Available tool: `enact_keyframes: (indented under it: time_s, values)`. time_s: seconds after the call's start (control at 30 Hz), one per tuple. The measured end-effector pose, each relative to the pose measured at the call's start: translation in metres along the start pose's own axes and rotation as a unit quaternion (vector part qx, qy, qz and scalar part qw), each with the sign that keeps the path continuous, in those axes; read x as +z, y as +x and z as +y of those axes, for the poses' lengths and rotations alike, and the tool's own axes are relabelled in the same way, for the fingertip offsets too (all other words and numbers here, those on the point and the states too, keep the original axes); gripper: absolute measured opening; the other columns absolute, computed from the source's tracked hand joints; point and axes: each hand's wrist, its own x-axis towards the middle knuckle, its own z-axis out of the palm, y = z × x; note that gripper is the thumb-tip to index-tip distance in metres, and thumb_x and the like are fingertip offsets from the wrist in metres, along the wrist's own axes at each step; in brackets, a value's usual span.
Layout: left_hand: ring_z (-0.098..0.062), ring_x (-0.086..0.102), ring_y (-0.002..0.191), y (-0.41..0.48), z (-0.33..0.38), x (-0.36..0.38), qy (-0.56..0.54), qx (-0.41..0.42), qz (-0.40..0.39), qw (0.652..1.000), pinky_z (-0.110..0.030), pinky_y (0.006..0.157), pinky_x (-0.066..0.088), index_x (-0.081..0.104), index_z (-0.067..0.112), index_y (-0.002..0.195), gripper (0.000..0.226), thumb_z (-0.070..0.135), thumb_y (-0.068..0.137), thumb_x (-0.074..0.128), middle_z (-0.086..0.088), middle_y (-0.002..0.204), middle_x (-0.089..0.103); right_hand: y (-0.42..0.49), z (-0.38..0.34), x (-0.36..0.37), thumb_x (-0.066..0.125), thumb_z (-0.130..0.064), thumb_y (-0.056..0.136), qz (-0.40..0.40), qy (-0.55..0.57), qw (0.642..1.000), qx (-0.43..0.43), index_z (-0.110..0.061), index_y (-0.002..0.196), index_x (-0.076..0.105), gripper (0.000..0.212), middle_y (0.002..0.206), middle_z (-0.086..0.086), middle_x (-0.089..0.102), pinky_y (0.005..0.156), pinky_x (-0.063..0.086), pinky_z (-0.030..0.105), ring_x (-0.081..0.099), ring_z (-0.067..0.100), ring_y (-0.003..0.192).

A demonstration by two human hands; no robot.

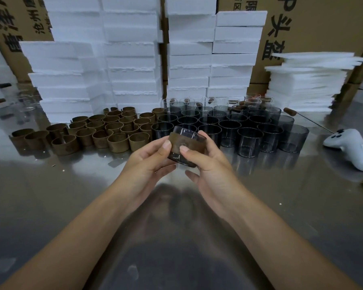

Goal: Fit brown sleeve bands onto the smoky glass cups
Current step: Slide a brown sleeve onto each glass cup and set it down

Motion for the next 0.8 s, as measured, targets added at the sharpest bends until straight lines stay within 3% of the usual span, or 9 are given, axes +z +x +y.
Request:
enact_keyframes:
  time_s: [0.13,0.23,0.33,0.4,0.47,0.57,0.63,0.73,0.8]
  values:
    - [-0.011,0.068,0.096,-0.003,-0.005,0.006,0.006,-0.008,0.032,0.999,-0.024,0.076,0.051,0.069,0.026,0.109,0.054,0.044,0.059,0.074,0.0,0.105,0.073,0.004,0.009,-0.004,0.073,-0.023,0.081,0.021,-0.025,0.999,0.03,-0.024,0.142,0.039,0.07,0.127,0.001,0.061,0.091,0.044,0.031,0.06,0.014,0.113]
    - [-0.009,0.067,0.099,-0.006,-0.009,0.011,0.029,-0.008,0.031,0.999,-0.022,0.076,0.049,0.071,0.025,0.106,0.053,0.044,0.057,0.075,0.001,0.105,0.073,0.008,0.012,-0.009,0.078,-0.034,0.073,0.06,-0.055,0.996,0.031,-0.016,0.133,0.049,0.07,0.118,0.006,0.066,0.094,0.05,0.032,0.064,0.017,0.106]
    - [-0.011,0.068,0.099,-0.005,-0.006,0.009,0.023,-0.009,0.051,0.998,-0.025,0.081,0.049,0.07,0.023,0.107,0.052,0.041,0.058,0.074,0.0,0.103,0.074,0.012,0.007,-0.018,0.081,-0.031,0.07,0.119,-0.1,0.988,-0.012,-0.018,0.109,0.057,0.047,0.098,-0.001,0.069,0.066,0.048,0.01,0.067,0.011,0.088]
    - [-0.013,0.07,0.093,-0.003,-0.006,0.004,0.01,-0.011,0.076,0.997,-0.026,0.08,0.051,0.069,0.021,0.106,0.036,0.03,0.071,0.071,0.0,0.094,0.075,0.016,0.004,-0.031,0.082,-0.022,0.07,0.172,-0.157,0.972,-0.038,-0.021,0.108,0.05,0.049,0.092,-0.008,0.061,0.053,0.041,0.002,0.06,0.003,0.079]
    - [-0.015,0.071,0.088,-0.002,-0.006,-0.001,0.0,-0.012,0.091,0.996,-0.025,0.076,0.053,0.068,0.018,0.106,0.02,0.016,0.087,0.062,0.001,0.085,0.074,0.018,0.002,-0.045,0.079,-0.018,0.069,0.228,-0.229,0.945,-0.044,-0.026,0.107,0.042,0.054,0.093,-0.008,0.052,0.067,0.049,0.009,0.058,0.007,0.082]
    - [-0.015,0.071,0.08,0.0,-0.005,-0.003,-0.017,-0.013,0.111,0.994,-0.027,0.075,0.054,0.065,0.016,0.108,0.019,0.01,0.093,0.055,0.0,0.076,0.071,0.019,0.0,-0.061,0.076,-0.02,0.065,0.315,-0.321,0.892,-0.05,-0.024,0.113,0.04,0.06,0.104,-0.007,0.037,0.098,0.045,0.039,0.049,0.02,0.106]
    - [-0.015,0.071,0.075,0.002,-0.004,-0.002,-0.035,-0.015,0.118,0.992,-0.026,0.072,0.055,0.062,0.015,0.109,0.018,0.009,0.094,0.053,0.0,0.073,0.071,0.02,-0.004,-0.069,0.077,-0.021,0.064,0.353,-0.334,0.872,-0.054,-0.018,0.117,0.044,0.063,0.11,-0.005,0.033,0.098,0.045,0.042,0.048,0.021,0.106]
    - [-0.016,0.071,0.069,0.002,-0.003,-0.002,-0.055,-0.016,0.121,0.991,-0.024,0.065,0.058,0.061,0.014,0.108,0.018,0.006,0.093,0.053,-0.001,0.071,0.07,0.023,-0.008,-0.082,0.078,-0.022,0.063,0.371,-0.318,0.872,-0.034,-0.01,0.117,0.052,0.061,0.116,0.001,0.044,0.088,0.052,0.048,0.056,0.027,0.101]
    - [-0.017,0.07,0.067,0.002,-0.003,-0.003,-0.066,-0.015,0.122,0.99,-0.025,0.066,0.059,0.06,0.013,0.109,0.02,0.005,0.093,0.053,-0.003,0.073,0.069,0.026,-0.007,-0.087,0.078,-0.021,0.064,0.38,-0.324,0.865,-0.041,-0.01,0.12,0.052,0.063,0.116,0.0,0.042,0.093,0.049,0.049,0.054,0.028,0.107]
